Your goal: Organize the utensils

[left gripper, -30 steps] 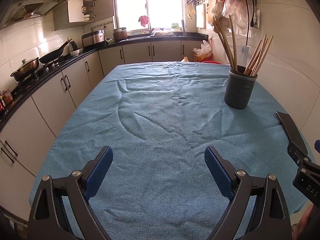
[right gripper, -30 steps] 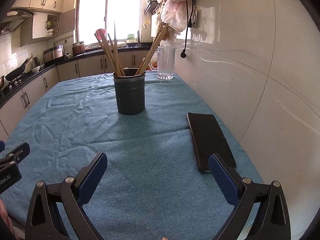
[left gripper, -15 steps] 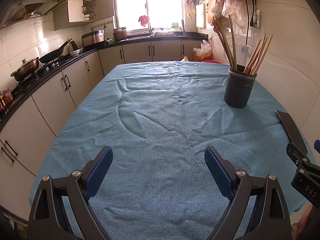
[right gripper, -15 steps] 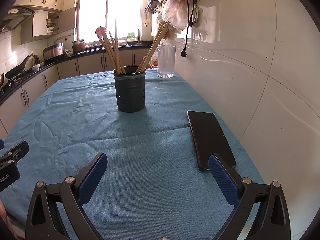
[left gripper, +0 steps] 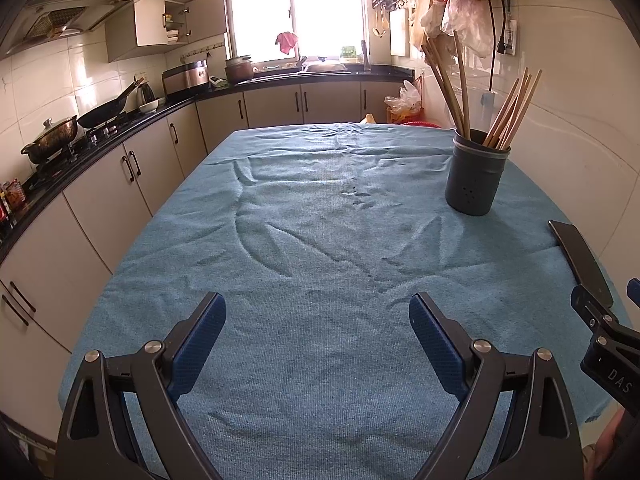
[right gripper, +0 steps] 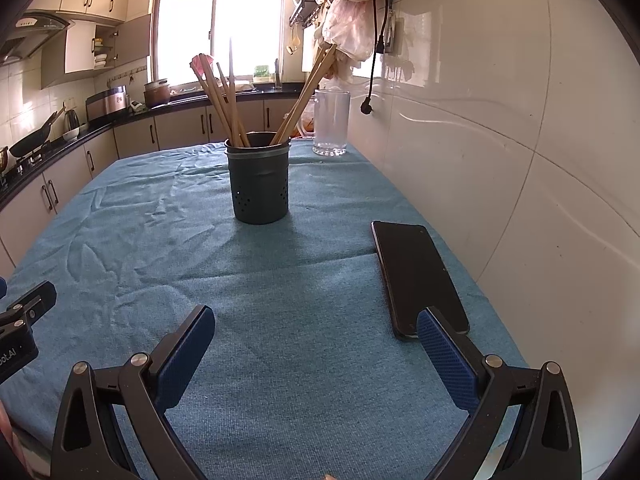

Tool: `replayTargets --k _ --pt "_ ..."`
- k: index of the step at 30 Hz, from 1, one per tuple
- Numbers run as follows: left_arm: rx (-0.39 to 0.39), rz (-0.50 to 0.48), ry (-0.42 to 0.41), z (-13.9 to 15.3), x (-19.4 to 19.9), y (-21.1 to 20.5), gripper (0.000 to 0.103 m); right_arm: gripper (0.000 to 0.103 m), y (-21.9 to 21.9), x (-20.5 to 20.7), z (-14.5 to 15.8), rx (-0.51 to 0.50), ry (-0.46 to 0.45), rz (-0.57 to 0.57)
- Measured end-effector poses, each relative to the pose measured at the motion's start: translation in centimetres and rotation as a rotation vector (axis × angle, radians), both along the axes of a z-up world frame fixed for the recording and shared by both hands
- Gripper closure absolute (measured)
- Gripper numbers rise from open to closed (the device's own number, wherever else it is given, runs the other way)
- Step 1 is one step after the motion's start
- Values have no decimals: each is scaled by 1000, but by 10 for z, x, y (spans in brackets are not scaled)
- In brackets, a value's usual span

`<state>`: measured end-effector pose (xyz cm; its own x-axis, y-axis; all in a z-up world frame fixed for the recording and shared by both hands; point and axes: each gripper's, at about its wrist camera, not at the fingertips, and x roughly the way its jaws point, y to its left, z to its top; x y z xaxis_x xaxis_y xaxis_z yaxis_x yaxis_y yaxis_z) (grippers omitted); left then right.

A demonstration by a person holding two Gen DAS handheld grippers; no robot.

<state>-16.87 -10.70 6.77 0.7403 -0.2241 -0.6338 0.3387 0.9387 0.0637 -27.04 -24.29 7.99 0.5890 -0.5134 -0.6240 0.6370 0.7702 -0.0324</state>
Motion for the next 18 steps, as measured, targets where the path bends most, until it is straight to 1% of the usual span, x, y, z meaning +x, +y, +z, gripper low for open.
replayTargets --k 18 --pt "-1 0 1 1 -2 0 11 0 0 0 0 -1 1 1"
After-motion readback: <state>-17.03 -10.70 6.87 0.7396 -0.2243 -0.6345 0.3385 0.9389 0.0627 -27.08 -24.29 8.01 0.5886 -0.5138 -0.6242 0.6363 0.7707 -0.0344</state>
